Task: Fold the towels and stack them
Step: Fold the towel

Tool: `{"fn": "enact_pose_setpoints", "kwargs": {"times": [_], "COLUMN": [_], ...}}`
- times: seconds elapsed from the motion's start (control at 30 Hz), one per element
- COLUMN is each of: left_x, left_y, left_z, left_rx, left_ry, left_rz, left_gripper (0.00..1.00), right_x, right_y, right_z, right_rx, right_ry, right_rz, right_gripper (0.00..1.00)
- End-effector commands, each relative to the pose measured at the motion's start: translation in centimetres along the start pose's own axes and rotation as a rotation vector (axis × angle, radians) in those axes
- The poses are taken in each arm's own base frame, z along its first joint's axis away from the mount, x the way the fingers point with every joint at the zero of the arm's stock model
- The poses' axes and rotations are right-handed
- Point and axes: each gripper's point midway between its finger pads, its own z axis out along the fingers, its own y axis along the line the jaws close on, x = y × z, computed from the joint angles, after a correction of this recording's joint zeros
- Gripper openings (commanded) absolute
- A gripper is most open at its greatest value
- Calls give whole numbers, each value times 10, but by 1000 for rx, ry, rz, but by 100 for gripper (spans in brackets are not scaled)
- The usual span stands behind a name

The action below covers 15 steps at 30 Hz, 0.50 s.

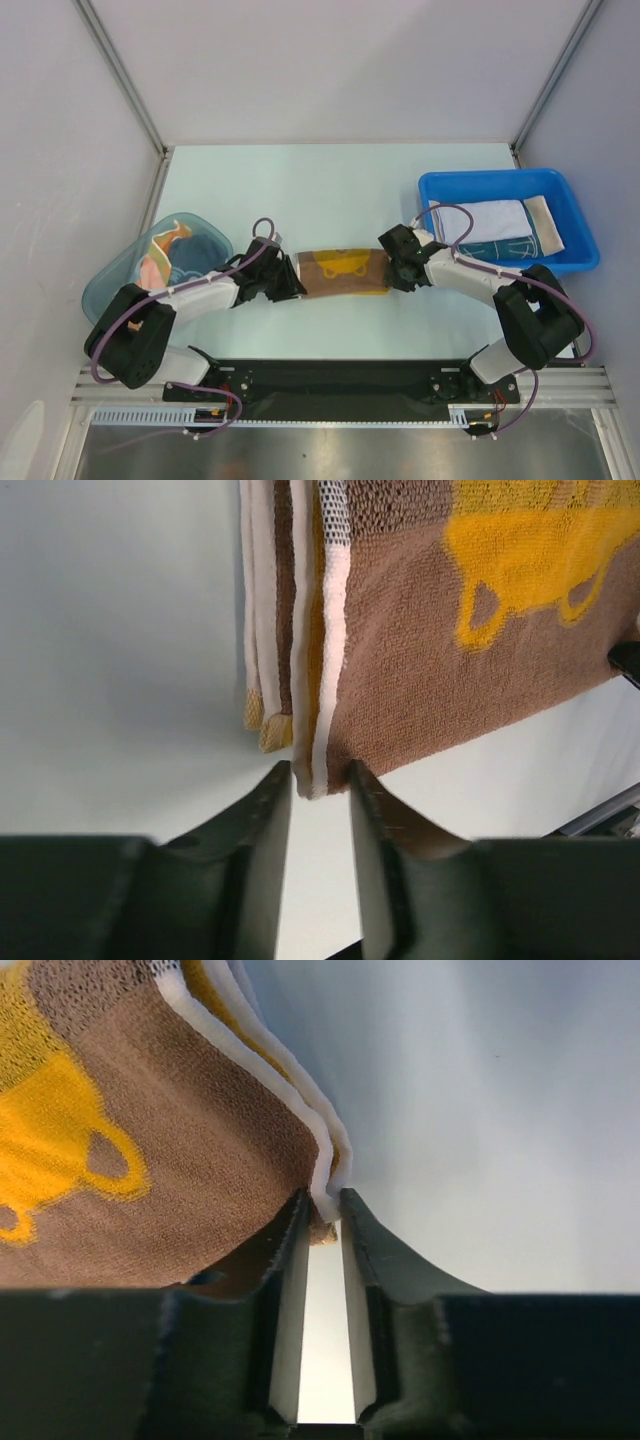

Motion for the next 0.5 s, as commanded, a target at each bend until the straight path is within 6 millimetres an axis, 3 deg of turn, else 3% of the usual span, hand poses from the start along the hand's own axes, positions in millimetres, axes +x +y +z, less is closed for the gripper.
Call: {"fn": "enact_pose_setpoints", "kwargs": {"times": [0.0, 0.1, 0.17, 0.47], "left_x": [-2, -4, -14, -56], "left_y": [-3, -2, -9, -17], "left_z": [4, 2, -1, -27], "left_rx": [9, -14, -16, -135], "left_ry": [-21, -18, -34, -129], "left_rz": [-16, -10, 3, 116], "left_gripper": [32, 13, 0, 0], "right_x": [-5, -10, -15, -25], "right_y": [-1, 1, 2, 13], "right_z": [-1, -6, -9, -21], "right_rx": [2, -1, 0, -41], "right_ry": [-37, -51, -66, -76], "right_rz": [20, 8, -2, -13], "right_gripper": [22, 6, 2, 0]}}
